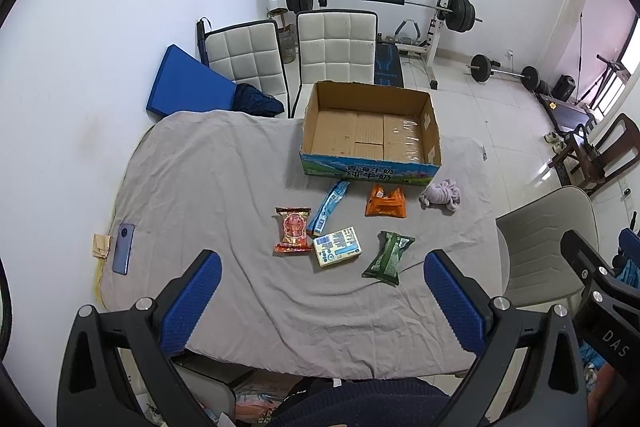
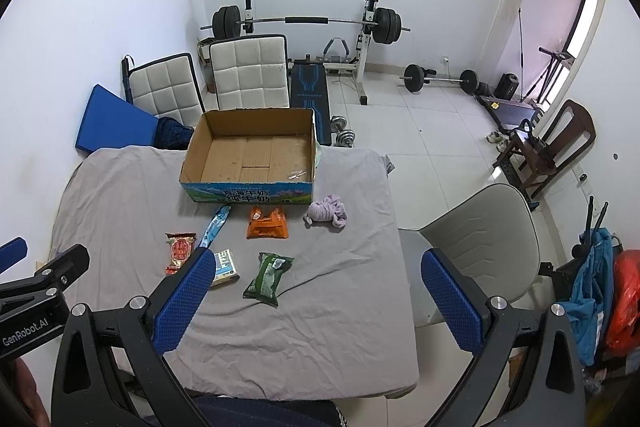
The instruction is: Organize soft objects
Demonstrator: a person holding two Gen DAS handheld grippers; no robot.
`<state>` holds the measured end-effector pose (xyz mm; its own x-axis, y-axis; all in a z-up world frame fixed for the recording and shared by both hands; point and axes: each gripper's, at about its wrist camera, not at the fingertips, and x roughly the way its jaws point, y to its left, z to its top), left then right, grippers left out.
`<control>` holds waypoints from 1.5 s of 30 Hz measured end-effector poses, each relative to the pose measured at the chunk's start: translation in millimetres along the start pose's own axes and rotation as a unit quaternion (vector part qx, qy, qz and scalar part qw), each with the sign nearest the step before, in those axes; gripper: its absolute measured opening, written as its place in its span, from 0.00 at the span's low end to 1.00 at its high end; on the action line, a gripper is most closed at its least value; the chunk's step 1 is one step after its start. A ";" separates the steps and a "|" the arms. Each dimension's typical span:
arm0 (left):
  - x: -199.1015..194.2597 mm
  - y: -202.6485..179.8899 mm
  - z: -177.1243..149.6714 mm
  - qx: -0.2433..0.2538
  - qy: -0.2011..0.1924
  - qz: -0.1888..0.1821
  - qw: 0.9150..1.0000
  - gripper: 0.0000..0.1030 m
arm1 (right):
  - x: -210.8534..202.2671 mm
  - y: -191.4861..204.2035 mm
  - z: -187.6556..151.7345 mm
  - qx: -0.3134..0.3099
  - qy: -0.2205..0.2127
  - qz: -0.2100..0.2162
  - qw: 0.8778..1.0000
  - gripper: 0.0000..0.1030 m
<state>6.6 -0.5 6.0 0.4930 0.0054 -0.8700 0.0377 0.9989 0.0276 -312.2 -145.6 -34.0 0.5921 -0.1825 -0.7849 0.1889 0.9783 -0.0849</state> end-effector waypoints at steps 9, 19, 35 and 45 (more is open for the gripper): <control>-2.7 -1.2 1.9 -0.002 -0.002 -0.002 1.000 1.00 | 1.6 -1.5 5.0 -0.002 0.000 0.002 1.000 1.00; -3.4 -3.9 6.4 -0.004 -0.006 -0.001 1.000 1.00 | 0.0 -2.6 9.7 -0.004 -0.004 0.004 1.000 1.00; -3.2 -3.8 9.4 -0.002 -0.006 -0.002 1.000 1.00 | 3.7 5.1 12.6 -0.008 -0.010 0.002 1.000 1.00; -1.3 -3.2 14.8 -0.006 -0.004 -0.004 1.000 1.00 | 3.7 4.9 9.7 -0.010 -0.010 0.006 1.000 1.00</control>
<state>18.7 -4.4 14.3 0.5005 -0.0032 -0.8657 0.0321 0.9994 0.0149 -301.5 -142.4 -31.4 0.6091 -0.1733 -0.7739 0.1661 0.9821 -0.0892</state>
